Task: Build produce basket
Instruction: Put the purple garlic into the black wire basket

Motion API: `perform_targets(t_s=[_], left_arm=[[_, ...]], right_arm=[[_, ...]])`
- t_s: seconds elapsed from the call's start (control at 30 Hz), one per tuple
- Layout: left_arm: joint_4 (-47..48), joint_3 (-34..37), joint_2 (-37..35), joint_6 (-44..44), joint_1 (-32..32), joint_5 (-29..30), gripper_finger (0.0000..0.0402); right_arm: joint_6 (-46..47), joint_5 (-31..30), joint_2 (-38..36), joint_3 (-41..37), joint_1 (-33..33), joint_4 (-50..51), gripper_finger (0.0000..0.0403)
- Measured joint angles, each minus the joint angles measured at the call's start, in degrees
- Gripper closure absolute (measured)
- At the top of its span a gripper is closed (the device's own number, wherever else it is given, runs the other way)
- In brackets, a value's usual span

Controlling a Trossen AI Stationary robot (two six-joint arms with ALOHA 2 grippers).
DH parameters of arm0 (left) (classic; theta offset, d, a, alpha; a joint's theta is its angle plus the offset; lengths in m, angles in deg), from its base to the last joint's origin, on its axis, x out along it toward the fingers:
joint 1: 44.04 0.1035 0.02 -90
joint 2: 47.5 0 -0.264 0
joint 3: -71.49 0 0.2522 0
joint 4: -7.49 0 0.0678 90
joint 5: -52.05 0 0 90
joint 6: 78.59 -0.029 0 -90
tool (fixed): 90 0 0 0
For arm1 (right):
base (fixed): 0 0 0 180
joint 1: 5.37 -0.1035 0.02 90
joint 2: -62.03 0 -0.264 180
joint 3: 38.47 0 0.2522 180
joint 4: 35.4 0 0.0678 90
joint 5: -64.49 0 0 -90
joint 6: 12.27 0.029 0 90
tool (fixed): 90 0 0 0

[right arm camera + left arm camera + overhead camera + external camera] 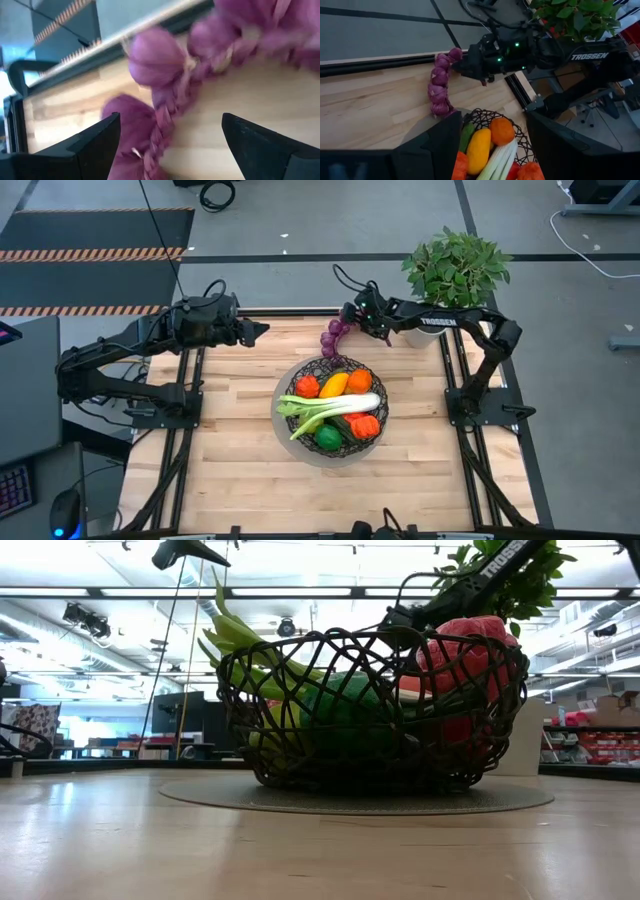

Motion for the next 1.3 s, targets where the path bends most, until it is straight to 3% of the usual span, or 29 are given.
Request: perform_targets(t_s=[0.27, 1.03, 1.3], left_arm=[[0.0, 0.0, 0.0, 0.9, -0.2, -0.3, 0.0170], [0.0, 0.0, 0.0, 1.1, -1.4, -0.2, 0.0170], [0.0, 0.0, 0.0, 1.1, -1.4, 1.0, 0.0170]], right_arm=[[-0.5, 8.3, 5.2, 0.0, -0.4, -8.2, 0.0053], [-1.7, 3.6, 5.4, 0.0, 0.5, -8.1, 0.0055], [2.3, 2.0, 5.4, 0.0, 0.5, -7.1, 0.0055]])
